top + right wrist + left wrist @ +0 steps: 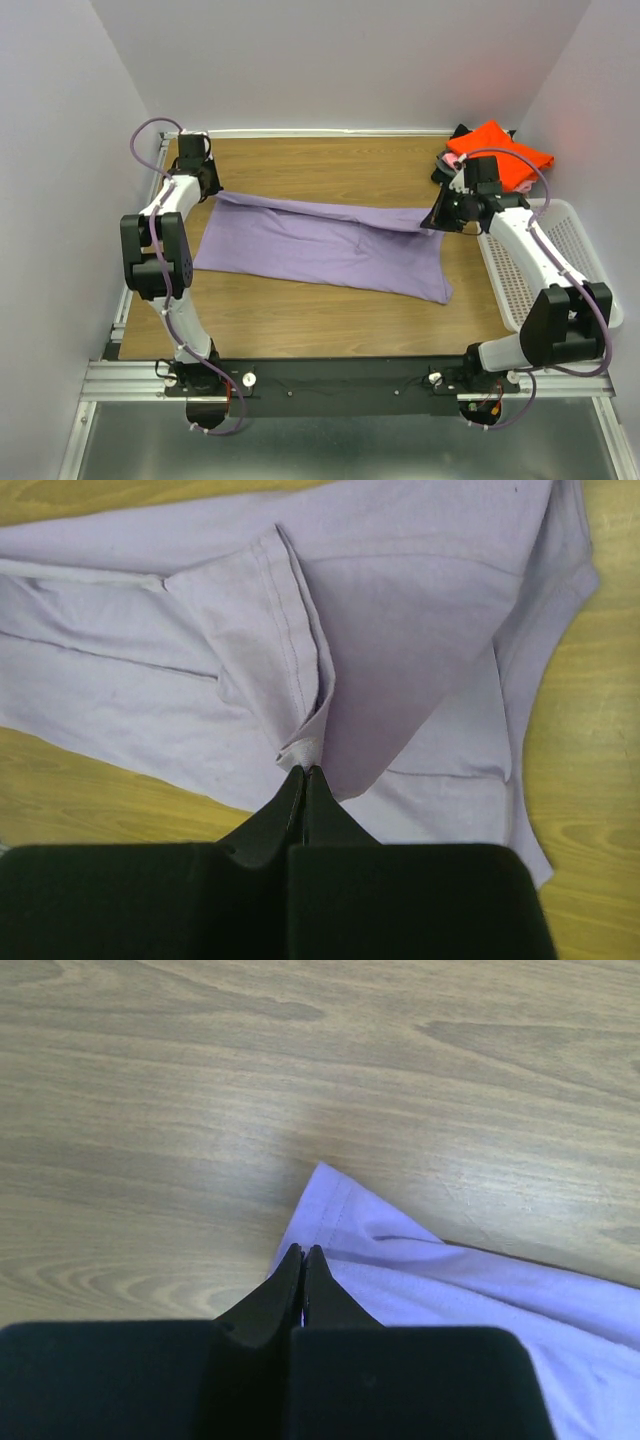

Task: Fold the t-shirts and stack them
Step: Fold the tshirt

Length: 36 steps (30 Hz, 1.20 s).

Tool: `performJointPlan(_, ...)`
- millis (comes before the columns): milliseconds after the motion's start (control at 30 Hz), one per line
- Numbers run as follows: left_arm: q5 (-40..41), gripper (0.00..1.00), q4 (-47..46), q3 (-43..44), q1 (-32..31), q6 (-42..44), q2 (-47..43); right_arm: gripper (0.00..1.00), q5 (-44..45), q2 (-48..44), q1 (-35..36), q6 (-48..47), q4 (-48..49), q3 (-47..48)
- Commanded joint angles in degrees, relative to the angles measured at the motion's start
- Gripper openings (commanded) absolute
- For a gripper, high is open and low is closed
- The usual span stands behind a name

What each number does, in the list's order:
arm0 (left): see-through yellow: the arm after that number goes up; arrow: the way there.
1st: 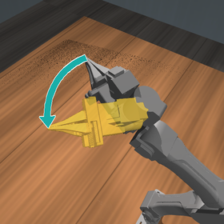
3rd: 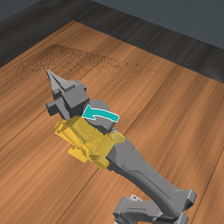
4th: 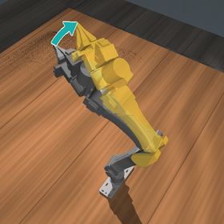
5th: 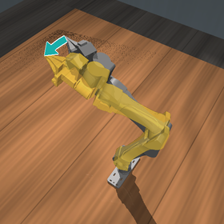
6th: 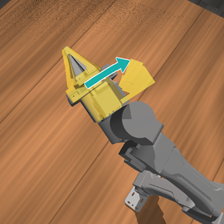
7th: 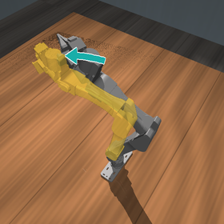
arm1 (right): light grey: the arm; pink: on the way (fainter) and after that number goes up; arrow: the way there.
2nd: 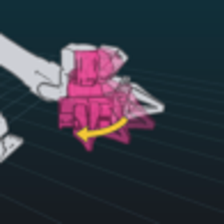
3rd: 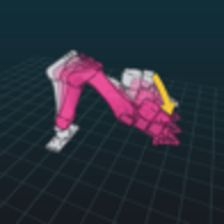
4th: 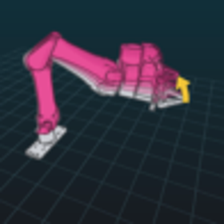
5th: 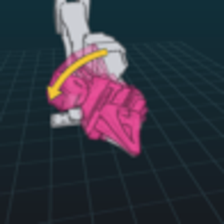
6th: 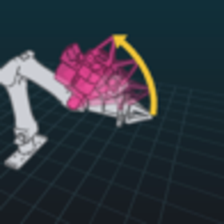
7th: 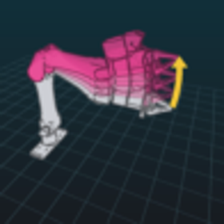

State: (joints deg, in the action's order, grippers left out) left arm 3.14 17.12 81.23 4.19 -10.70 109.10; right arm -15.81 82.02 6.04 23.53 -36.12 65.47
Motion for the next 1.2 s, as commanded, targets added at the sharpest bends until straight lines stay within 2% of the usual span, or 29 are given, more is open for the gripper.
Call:
performJointPlan(0,-1.3,0.0,-1.7,-2.9,0.6,1.0,-2.5,0.01,1.5,-2.5,0.2,0.6,-2.9,-3.1)
performJointPlan(333,0.8,0.0,0.2,-8.9,0.7,0.2,-5.2,0.01,2.0,-5.6,0.2,0.7,-5.9,-7.1)
performJointPlan(400,1.5,0.12,1.2,-10.1,0.7,-0.3,-6.1,0.01,2.6,-6.3,0.3,0.8,-7.4,-7.7)
performJointPlan(433,1.7,0.3,1.4,-10.6,0.7,-0.9,-6.5,0.03,3.0,-6.6,0.5,0.7,-7.9,-7.9)
performJointPlan(467,1.9,0.37,1.4,-11.1,0.8,-1.1,-7.0,0.05,3.3,-6.7,0.8,0.8,-8.5,-8.2)
performJointPlan(500,1.7,0.43,1.7,-11.8,0.8,-1.3,-7.8,0.14,3.7,-6.9,0.9,0.8,-9.7,-8.3)
performJointPlan(533,1.3,0.55,1.8,-12.0,0.8,-1.8,-8.1,0.2,3.6,-7.0,1.1,0.8,-10.1,-8.4)
performJointPlan(633,0.7,0.65,2.5,-11.4,0.8,-2.7,-9.1,0.41,3.2,-6.5,1.4,0.6,-11.5,-9.4)
performJointPlan(667,0.2,0.67,2.5,-10.9,0.8,-2.9,-9.2,0.44,3.4,-6.2,1.7,0.3,-11.9,-9.4)
performJointPlan(733,-0.6,0.68,2.1,-9.3,0.8,-3.5,-8.6,0.49,4.6,-5.4,1.8,0.2,-12.0,-9.0)
performJointPlan(833,-1.0,0.68,2.5,-5.3,0.8,-4.3,-5.2,0.52,9.1,-3.3,1.7,2.4,-11.3,-6.2)
performJointPlan(900,-0.9,0.68,2.6,-2.6,0.8,-5.3,-2.2,0.51,14.7,0.4,1.7,5.5,-10.6,-4.8)
performJointPlan(1033,-0.8,0.67,2.7,0.6,0.8,-6.3,1.6,0.48,18.9,7.0,1.3,6.3,-5.6,-2.6)
performJointPlan(1167,-0.9,0.66,2.5,2.4,0.8,-6.7,4.0,0.47,17.5,11.5,-1.0,6.6,-0.2,-0.5)
